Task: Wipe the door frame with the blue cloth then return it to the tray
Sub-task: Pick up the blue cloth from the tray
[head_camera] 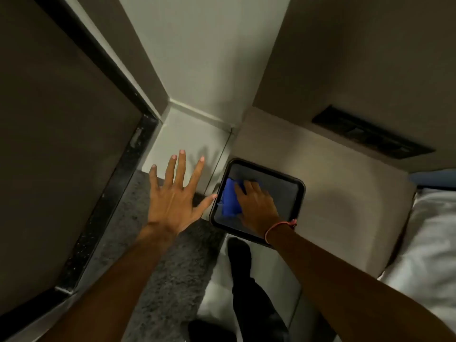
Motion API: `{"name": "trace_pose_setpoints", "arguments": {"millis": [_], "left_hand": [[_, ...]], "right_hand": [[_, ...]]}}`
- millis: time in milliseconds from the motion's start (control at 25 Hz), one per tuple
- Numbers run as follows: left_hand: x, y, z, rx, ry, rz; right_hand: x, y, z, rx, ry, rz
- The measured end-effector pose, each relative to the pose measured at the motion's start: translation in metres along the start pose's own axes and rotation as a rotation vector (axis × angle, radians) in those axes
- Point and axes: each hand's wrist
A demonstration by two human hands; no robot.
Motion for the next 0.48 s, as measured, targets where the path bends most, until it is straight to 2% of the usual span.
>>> {"name": "trace_pose_setpoints", "arguments": {"millis": [40, 160, 240, 360, 480], "left_hand": [[0.000, -0.004, 0.001, 0.026, 0.004, 0.012], [0.003, -0.020, -0.003, -0.040, 0.006, 0.004], [0.005, -0.021, -0.008, -0.077, 0.014, -0.004], [0.018, -0.003, -0.014, -0.150, 0.029, -0.014], [0.042, 0.033, -0.028, -0.225, 0.067, 0.014]], "right_hand": [[0.000, -0.004, 0.004, 0.003, -0.006, -0.023], [-0.001, -0.012, 0.007, -0.026, -0.024, -0.050], [0.001, -0.012, 0.005, 0.014, -0.025, -0.053], [0.002, -0.004, -0.006, 0.017, -0.020, -0.060], [0.009, 0.022, -0.028, -0.063, -0.007, -0.071]]}}
Point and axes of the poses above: each hand's wrist, its own z-axis towards the middle knuckle, its own y-axis out of the back of the hand, x = y × z, and after that the axes turned 12 degrees about y, right-handed
